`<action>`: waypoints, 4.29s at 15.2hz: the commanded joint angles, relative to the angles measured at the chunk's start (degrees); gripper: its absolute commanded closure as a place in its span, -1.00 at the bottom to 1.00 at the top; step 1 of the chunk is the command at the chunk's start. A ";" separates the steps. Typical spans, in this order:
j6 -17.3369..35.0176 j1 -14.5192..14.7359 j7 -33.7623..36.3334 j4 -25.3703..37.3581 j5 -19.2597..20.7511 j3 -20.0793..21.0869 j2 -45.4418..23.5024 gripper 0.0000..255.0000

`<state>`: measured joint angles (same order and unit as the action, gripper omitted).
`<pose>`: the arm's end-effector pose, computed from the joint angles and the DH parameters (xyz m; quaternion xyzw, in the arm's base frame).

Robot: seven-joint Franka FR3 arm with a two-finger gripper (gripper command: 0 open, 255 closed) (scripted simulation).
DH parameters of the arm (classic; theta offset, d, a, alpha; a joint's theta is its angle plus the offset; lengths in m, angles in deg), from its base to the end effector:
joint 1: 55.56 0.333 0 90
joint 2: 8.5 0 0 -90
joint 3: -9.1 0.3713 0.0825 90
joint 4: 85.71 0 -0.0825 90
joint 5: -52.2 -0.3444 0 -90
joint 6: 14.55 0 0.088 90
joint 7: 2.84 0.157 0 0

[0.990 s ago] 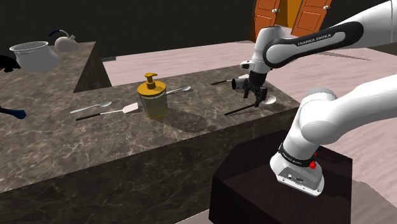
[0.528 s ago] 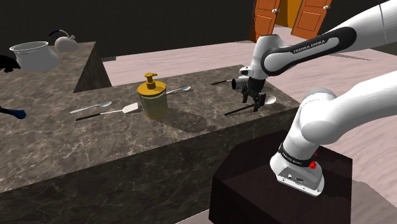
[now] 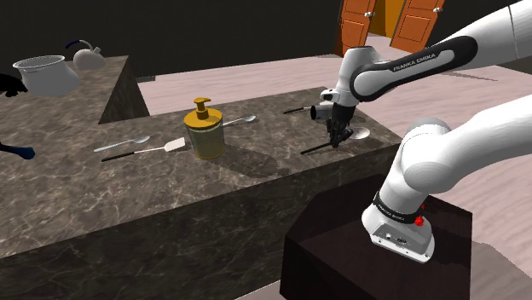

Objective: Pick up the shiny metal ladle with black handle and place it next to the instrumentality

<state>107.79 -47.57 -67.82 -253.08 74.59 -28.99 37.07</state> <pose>0.1970 -0.1202 0.3457 -0.8712 -0.4855 -0.0263 0.0677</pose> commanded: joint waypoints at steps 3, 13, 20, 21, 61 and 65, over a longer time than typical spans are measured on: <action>-0.11 0.03 0.01 -0.08 -0.04 0.00 -0.03 1.00; -6.42 -0.04 0.53 2.64 -1.79 2.64 3.66 1.00; -13.02 0.36 1.06 6.48 -3.91 5.40 6.53 1.00; -13.90 0.44 1.13 7.08 -4.20 5.76 6.84 1.00; -2.69 29.11 29.72 48.78 -31.37 28.31 -44.30 1.00; -4.29 30.28 31.95 58.27 -32.43 29.53 -51.99 1.00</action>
<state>104.02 -17.57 -36.42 -197.41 42.44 0.25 -12.90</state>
